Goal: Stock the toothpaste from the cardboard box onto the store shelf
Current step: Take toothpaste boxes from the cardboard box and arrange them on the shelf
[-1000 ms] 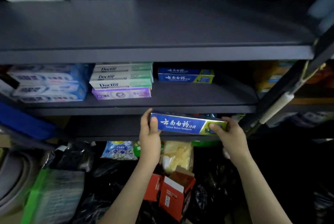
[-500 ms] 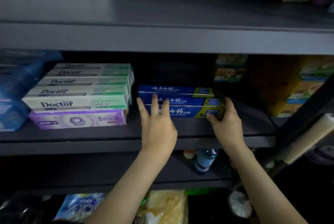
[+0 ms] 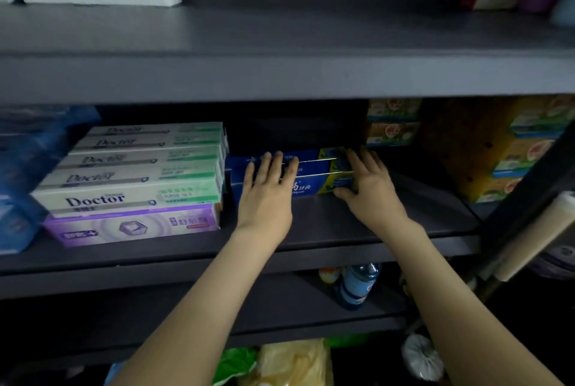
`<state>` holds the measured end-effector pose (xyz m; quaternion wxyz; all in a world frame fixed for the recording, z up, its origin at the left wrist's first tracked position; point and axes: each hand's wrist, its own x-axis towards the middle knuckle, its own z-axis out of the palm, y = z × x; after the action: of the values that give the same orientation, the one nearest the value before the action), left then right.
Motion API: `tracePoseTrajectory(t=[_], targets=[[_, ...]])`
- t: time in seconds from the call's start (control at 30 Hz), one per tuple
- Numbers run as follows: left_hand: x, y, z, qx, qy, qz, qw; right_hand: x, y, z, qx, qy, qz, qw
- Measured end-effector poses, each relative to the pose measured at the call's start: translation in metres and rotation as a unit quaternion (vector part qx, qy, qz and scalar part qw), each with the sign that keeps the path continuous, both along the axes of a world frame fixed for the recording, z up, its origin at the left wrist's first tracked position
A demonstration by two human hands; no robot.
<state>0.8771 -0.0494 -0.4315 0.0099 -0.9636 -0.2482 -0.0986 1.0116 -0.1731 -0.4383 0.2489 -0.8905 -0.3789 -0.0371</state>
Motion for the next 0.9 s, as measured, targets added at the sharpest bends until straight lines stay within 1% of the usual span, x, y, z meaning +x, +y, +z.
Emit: tracePoseTrajectory(t=[0.07,0.13,0.2,0.27,0.3,0.37,0.4,0.53,0.6,0.67,0.77,0.9], targets=[[-0.011,-0.022,0.014,-0.046,-0.022,-0.012,0.999,-0.025,-0.025,0.019,0.03,0.006,-0.001,1.0],[-0.031,-0.065,0.023,-0.098,-0.057,-0.045,0.992,-0.059,-0.068,0.039,0.06,-0.006,0.014,0.998],[-0.059,-0.122,0.029,-0.14,-0.08,-0.081,0.984,-0.101,-0.124,0.059,0.039,0.005,0.023,0.999],[-0.085,-0.177,0.045,-0.232,-0.055,-0.101,0.966,-0.142,-0.185,0.083,-0.007,0.043,0.022,0.999],[-0.094,-0.204,0.058,-0.275,-0.02,-0.115,0.954,-0.16,-0.214,0.097,-0.028,0.064,0.013,0.997],[-0.099,-0.253,0.087,-0.317,0.052,-0.163,0.933,-0.183,-0.273,0.125,-0.061,0.086,-0.006,0.994],[-0.097,-0.274,0.102,-0.327,0.066,-0.186,0.924,-0.187,-0.3,0.137,-0.071,0.089,-0.016,0.993],[-0.065,-0.358,0.157,-0.327,0.085,-0.278,0.899,-0.176,-0.405,0.185,-0.077,0.092,-0.098,0.988],[-0.042,-0.402,0.182,-0.313,0.081,-0.325,0.889,-0.165,-0.456,0.209,-0.053,0.085,-0.14,0.985],[-0.018,-0.451,0.205,-0.302,0.058,-0.359,0.882,-0.154,-0.508,0.229,-0.018,0.061,-0.171,0.983],[0.016,-0.532,0.238,-0.26,0.005,-0.399,0.879,-0.132,-0.589,0.257,0.023,0.014,-0.206,0.978],[0.064,-0.629,0.284,-0.218,-0.082,-0.41,0.882,-0.091,-0.691,0.292,0.023,-0.048,-0.203,0.978]])
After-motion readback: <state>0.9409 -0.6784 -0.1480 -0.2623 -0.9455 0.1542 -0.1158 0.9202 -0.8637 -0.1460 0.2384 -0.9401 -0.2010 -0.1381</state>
